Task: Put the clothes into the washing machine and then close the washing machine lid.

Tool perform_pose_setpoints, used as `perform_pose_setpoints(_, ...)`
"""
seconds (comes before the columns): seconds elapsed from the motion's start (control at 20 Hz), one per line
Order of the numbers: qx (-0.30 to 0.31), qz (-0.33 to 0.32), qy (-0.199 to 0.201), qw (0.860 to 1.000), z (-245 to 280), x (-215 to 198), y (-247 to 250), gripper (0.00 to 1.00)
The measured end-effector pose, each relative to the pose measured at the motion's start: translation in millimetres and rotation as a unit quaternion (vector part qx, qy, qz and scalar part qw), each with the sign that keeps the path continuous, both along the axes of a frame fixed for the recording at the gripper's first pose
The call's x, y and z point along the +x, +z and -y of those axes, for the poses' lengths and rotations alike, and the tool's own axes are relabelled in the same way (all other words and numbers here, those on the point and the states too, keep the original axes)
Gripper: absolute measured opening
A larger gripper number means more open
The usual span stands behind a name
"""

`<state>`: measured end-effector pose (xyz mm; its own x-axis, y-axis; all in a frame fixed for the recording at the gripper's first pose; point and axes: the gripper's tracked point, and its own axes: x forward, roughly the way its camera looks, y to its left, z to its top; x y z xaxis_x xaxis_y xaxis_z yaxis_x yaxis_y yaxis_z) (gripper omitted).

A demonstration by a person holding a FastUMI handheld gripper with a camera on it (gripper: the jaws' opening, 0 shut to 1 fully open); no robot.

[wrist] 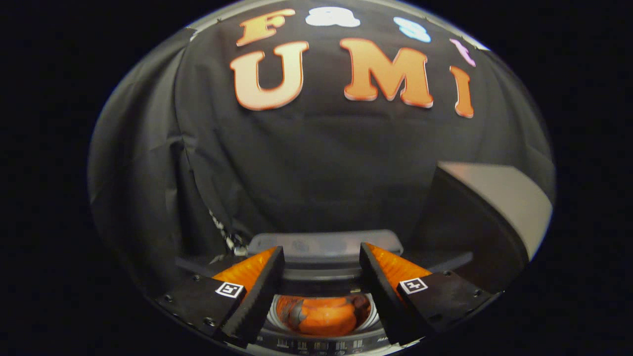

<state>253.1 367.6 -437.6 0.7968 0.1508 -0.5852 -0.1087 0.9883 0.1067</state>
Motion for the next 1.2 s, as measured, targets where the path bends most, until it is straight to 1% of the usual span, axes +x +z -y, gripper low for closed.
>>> perform_pose_setpoints(0.1,0.009,-0.020,-0.005,1.000,1,-16,-28,0.99)
perform_pose_setpoints(0.2,0.007,-0.037,-0.006,0.999,3,-23,-42,0.99)
perform_pose_setpoints(0.35,0.006,-0.039,-0.004,0.999,8,-24,-39,0.99)
perform_pose_setpoints(0.5,0.009,-0.024,-0.006,1.000,10,-20,-27,0.99)
perform_pose_setpoints(0.7,0.011,0.016,-0.002,1.000,14,-10,17,0.98)
perform_pose_setpoints(0.85,0.012,0.063,0.005,0.998,23,-4,72,0.99)
perform_pose_setpoints(1.05,0.020,0.120,0.004,0.993,48,-17,163,0.98)
perform_pose_setpoints(1.2,0.031,0.155,-0.006,0.987,69,-32,212,0.98)
